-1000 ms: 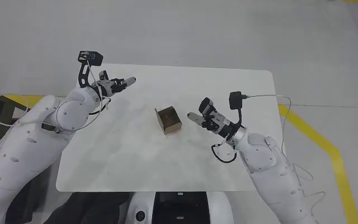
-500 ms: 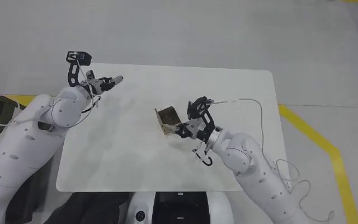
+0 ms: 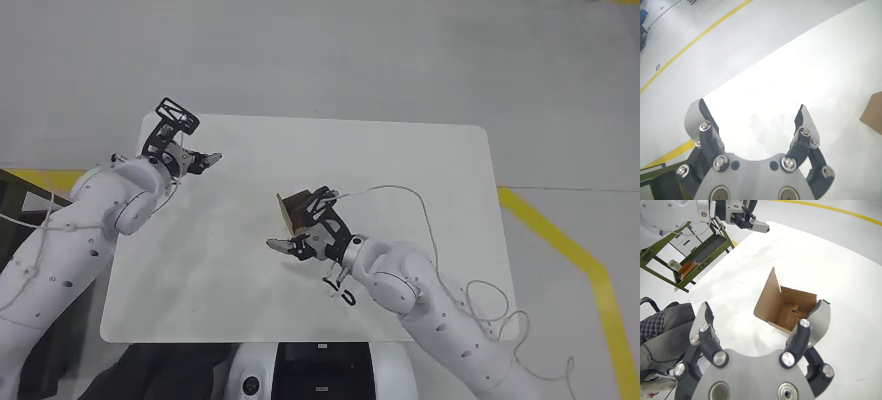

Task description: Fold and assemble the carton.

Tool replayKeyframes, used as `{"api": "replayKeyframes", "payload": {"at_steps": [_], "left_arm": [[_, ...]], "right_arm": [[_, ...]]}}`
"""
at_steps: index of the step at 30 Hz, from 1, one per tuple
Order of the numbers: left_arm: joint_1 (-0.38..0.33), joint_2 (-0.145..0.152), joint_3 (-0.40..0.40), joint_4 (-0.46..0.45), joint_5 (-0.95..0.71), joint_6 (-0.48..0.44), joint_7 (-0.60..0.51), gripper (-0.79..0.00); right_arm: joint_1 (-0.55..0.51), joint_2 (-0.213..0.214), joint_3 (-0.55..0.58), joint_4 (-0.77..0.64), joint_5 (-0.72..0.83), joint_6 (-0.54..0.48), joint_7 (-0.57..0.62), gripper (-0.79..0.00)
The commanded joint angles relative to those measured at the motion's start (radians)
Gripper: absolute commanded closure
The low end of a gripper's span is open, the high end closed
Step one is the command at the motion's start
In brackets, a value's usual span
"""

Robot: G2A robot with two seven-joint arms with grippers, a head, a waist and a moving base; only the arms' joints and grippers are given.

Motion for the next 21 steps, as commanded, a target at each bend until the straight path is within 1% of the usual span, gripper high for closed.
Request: {"api": "replayKeyframes", "payload": {"at_steps": [1, 2, 5, 6, 7, 8, 9, 10, 11, 17, 21], "left_arm": [[0.007, -0.001, 0.001, -0.010, 0.050, -0.018, 0.021, -0.785], [0.012, -0.002, -0.005, -0.013, 0.058, -0.024, 0.034, -0.785], [0.021, -0.001, -0.015, -0.021, 0.064, -0.032, 0.054, -0.785], [0.021, -0.001, -0.015, -0.021, 0.064, -0.032, 0.054, -0.785], [0.021, -0.001, -0.015, -0.021, 0.064, -0.032, 0.054, -0.785], [0.021, -0.001, -0.015, -0.021, 0.064, -0.032, 0.054, -0.785], [0.021, -0.001, -0.015, -0.021, 0.064, -0.032, 0.054, -0.785], [0.021, -0.001, -0.015, -0.021, 0.064, -0.032, 0.054, -0.785], [0.021, -0.001, -0.015, -0.021, 0.064, -0.032, 0.054, -0.785], [0.021, -0.001, -0.015, -0.021, 0.064, -0.032, 0.054, -0.785], [0.021, -0.001, -0.015, -0.021, 0.064, -0.032, 0.054, -0.785]], "right_arm": [[0.008, -0.004, -0.010, 0.005, -0.002, 0.005, 0.010, -0.785], [0.014, -0.006, -0.015, 0.009, -0.003, 0.010, 0.016, -0.763], [0.035, -0.015, -0.029, 0.029, 0.005, 0.028, 0.028, -0.560], [0.042, -0.018, -0.034, 0.036, 0.009, 0.035, 0.031, -0.449], [0.049, -0.021, -0.038, 0.042, 0.010, 0.045, 0.034, -0.360], [0.056, -0.024, -0.043, 0.048, 0.009, 0.055, 0.037, -0.314], [0.062, -0.027, -0.047, 0.052, 0.009, 0.065, 0.039, -0.234], [0.067, -0.030, -0.051, 0.055, 0.008, 0.074, 0.043, -0.092], [0.072, -0.033, -0.055, 0.058, 0.008, 0.081, 0.048, 0.000], [0.083, -0.038, -0.053, 0.052, 0.000, 0.096, 0.077, 0.000], [0.092, -0.030, -0.031, 0.044, -0.026, 0.034, 0.119, 0.000]]}}
